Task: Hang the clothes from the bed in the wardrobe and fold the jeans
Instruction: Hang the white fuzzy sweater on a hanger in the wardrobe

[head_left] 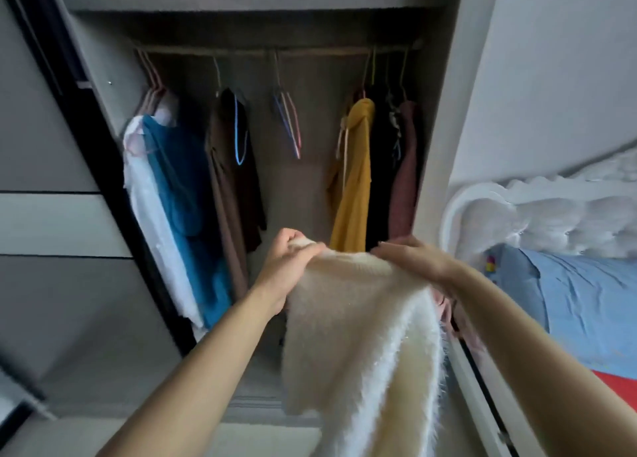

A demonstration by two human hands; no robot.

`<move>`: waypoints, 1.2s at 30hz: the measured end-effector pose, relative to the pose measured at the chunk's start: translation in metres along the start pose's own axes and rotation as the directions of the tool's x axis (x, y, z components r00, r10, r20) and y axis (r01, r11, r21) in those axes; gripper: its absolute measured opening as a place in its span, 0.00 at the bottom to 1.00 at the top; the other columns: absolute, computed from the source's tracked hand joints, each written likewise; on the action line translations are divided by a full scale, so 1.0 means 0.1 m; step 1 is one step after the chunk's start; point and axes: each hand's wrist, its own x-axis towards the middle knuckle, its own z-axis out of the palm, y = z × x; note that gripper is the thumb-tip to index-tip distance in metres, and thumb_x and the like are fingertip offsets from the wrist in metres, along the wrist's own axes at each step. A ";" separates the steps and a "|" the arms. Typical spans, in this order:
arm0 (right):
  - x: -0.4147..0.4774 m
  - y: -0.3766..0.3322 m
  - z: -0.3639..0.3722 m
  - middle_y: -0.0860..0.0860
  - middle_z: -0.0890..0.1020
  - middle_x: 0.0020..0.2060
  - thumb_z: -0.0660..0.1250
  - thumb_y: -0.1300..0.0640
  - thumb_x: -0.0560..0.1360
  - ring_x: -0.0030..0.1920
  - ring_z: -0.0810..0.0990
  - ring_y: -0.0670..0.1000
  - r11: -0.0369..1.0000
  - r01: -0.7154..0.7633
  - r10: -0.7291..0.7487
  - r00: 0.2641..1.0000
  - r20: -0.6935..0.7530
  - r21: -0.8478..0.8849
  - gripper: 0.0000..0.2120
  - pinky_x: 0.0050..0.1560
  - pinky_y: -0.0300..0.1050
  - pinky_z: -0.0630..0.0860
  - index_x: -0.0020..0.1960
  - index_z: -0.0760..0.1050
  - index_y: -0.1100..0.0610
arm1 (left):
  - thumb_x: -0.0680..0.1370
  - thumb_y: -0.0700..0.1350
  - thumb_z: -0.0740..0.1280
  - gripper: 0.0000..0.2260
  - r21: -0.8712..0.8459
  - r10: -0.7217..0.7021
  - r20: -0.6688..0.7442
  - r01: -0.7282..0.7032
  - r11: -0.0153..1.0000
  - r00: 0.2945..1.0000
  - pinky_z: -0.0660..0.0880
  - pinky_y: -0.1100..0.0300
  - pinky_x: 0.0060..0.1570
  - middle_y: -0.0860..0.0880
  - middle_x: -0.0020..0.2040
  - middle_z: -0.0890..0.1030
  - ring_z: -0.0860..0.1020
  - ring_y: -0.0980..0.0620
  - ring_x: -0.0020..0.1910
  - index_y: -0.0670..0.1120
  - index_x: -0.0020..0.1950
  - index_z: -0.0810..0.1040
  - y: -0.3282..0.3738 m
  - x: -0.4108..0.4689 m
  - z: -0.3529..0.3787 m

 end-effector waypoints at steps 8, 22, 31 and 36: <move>1.19 -0.39 0.85 0.41 0.70 0.23 0.72 0.38 0.69 0.24 0.67 0.42 0.976 0.179 -0.191 0.977 0.091 0.120 0.15 0.23 0.34 0.64 0.35 0.77 0.48 | 0.65 0.36 0.65 0.26 0.134 0.062 -0.054 -0.055 0.990 0.997 0.68 0.62 0.32 0.49 0.41 0.70 0.69 0.57 0.29 0.59 0.58 0.69 -0.46 0.43 -0.88; 2.68 -0.63 2.31 0.44 0.81 0.49 0.70 0.47 0.77 0.54 0.79 0.42 0.951 0.254 -0.307 0.847 0.433 0.178 0.05 0.59 0.42 0.73 0.52 0.79 0.44 | 0.63 0.38 0.65 0.22 0.210 0.122 -0.081 -0.103 0.972 0.989 0.66 0.70 0.28 0.59 0.45 0.73 0.66 0.61 0.28 0.62 0.50 0.74 -0.14 1.63 -2.01; 3.07 -1.04 2.40 0.47 0.75 0.65 0.68 0.55 0.76 0.65 0.71 0.47 0.860 0.460 -0.388 0.871 0.302 -0.221 0.19 0.69 0.45 0.68 0.67 0.74 0.51 | 0.62 0.35 0.61 0.15 -0.025 0.184 0.264 -0.184 0.983 0.947 0.62 0.62 0.29 0.54 0.36 0.70 0.66 0.56 0.32 0.51 0.44 0.70 -0.13 2.25 -2.41; 2.94 -1.07 2.54 0.47 0.81 0.58 0.67 0.54 0.80 0.63 0.77 0.48 0.961 0.215 -0.205 0.976 0.077 -0.175 0.06 0.65 0.53 0.73 0.55 0.80 0.53 | 0.63 0.33 0.61 0.16 -0.217 0.210 0.367 -0.136 0.967 0.906 0.63 0.62 0.31 0.54 0.36 0.71 0.68 0.56 0.33 0.53 0.43 0.72 -0.18 2.49 -2.76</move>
